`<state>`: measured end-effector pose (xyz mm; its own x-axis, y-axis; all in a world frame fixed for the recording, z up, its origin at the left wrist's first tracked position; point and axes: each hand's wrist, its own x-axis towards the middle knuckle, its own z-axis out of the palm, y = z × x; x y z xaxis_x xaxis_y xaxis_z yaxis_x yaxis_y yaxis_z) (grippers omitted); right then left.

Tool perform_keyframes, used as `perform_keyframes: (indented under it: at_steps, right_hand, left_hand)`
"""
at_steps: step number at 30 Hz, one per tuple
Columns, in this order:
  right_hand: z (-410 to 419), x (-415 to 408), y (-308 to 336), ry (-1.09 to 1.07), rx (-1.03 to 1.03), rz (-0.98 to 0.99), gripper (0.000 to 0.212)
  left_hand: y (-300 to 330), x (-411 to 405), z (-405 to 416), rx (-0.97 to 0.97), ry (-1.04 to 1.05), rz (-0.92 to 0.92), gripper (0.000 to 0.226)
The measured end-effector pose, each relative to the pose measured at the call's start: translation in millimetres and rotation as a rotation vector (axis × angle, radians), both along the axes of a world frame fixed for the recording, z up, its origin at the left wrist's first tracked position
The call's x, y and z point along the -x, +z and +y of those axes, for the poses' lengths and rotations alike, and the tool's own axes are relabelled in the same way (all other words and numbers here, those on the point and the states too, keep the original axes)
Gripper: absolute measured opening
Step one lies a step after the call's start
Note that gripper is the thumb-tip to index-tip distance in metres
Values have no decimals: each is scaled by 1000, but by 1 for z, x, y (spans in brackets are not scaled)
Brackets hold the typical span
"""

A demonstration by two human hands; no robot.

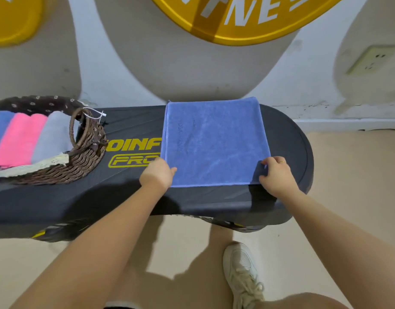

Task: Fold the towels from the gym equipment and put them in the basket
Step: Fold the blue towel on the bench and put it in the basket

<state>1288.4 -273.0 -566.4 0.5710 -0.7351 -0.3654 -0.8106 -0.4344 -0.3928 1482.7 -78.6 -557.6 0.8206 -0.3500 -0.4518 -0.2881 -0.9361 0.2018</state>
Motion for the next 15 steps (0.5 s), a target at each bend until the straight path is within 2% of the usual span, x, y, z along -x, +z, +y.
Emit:
perform_keyframes:
  at_steps: [4,6,8,11,13,15]
  right_hand:
    - [6,15,1,40,-20,-44,55]
    - [8,17,-1,80,15,-6,56]
    - [9,15,-2,73,67,22,47]
    - [11,8,4,46,196,59,20]
    - [12,8,8,85,268,136,6]
    - [12,11,9,123,314,210,8]
  left_hand:
    - [-6,14,-3,46,64,51,46]
    - [-7,13,-6,112,93,83,40]
    - [-9,9,-7,248,182,114,39]
    - [-9,4,2,414,301,62,35]
    - [-10,5,12,408,309,1,32]
    - [-13,8,20,362,290,-32,26]
